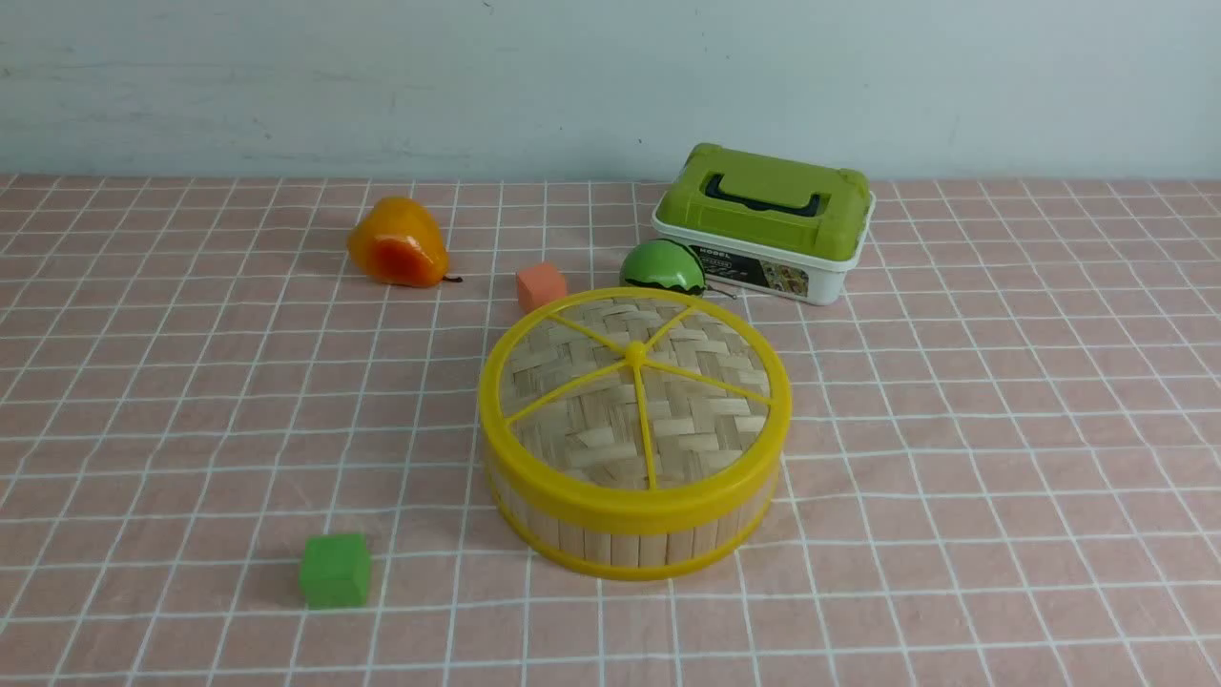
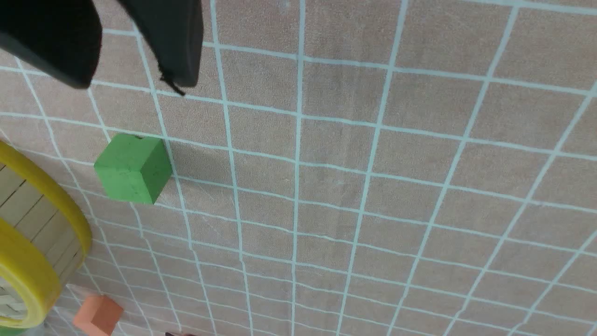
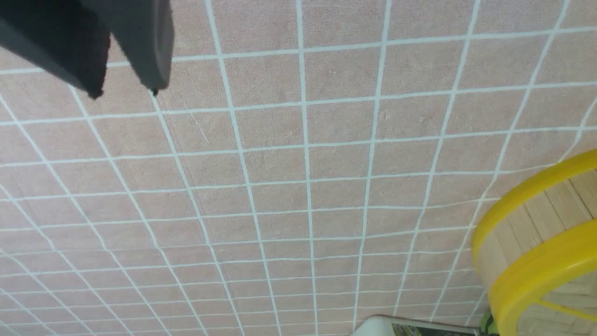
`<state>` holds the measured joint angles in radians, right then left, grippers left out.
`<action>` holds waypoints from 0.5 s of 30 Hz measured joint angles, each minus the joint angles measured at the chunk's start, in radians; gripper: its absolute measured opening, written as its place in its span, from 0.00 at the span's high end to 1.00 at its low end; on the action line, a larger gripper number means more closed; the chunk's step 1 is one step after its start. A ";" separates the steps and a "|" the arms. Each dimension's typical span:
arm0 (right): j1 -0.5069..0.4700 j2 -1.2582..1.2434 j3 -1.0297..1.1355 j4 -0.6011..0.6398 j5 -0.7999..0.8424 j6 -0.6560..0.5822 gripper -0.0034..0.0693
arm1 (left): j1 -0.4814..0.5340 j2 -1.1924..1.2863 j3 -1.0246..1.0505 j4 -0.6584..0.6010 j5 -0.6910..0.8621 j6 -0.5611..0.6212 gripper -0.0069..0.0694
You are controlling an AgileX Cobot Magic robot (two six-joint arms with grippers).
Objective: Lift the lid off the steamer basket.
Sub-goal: Use the right arm to lift the lid of the steamer
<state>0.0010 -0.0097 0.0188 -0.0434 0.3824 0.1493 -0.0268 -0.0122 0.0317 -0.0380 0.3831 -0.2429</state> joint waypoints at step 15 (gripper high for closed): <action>0.000 0.000 0.000 0.000 0.000 0.000 0.76 | 0.000 0.000 0.000 0.000 0.000 0.000 0.60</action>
<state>0.0010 -0.0097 0.0188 -0.0434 0.3824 0.1493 -0.0268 -0.0122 0.0317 -0.0380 0.3831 -0.2429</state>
